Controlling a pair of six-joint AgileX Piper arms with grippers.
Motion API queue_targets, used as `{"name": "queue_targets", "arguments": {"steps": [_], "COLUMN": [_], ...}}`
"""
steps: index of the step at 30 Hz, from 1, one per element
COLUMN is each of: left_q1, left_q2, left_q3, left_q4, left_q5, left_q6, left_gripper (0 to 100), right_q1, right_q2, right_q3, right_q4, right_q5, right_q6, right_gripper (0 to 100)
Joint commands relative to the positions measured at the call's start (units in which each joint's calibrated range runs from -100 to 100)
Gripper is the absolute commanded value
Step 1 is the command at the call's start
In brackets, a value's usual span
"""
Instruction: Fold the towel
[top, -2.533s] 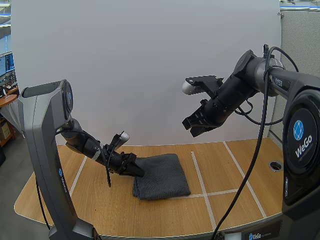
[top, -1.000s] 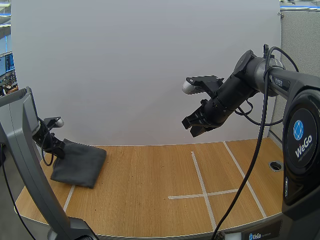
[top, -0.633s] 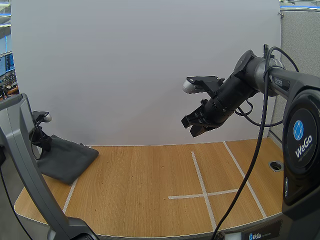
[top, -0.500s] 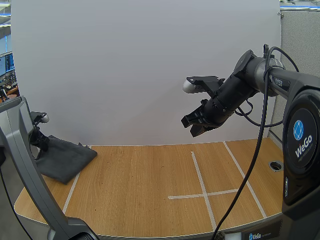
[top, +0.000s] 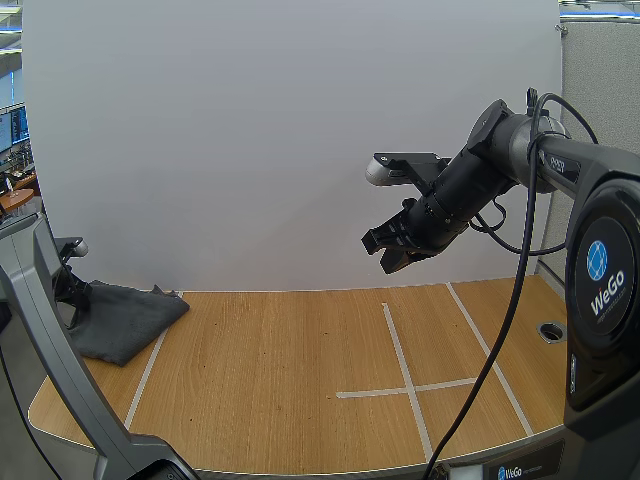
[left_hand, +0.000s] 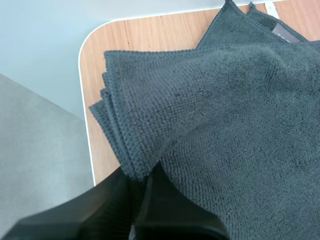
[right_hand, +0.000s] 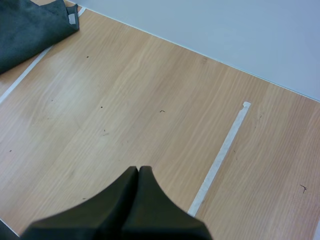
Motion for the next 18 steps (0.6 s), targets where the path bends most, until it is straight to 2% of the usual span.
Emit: {"name": "queue_targets", "arguments": {"steps": [1,10,15,18], "left_q1": [0.25,-0.16,-1.72,-3.34], "left_q2": [-0.1,-3.5,-6.9,-8.8], "left_q3": [-0.9,-0.9,1.6,6.2], "left_q4": [-2.3,-3.1,-3.1,-3.1], "left_q5": [0.0,0.0,0.0,0.0], "left_q6": [-0.4,0.0,0.0,0.0], "left_gripper": [0,0,0,0], "right_q1": [-0.3,-0.3,-0.3,-0.3], "right_q2": [-1.0,-1.0,-1.0,-1.0], "right_q3": [0.1,0.1,0.1,0.1], "right_q4": [0.2,0.2,0.2,0.2], "right_q5": [1.0,-0.7,-0.8,-0.8], "right_q6": [0.3,0.3,0.3,0.3], "right_gripper": [0,0,0,0]}}
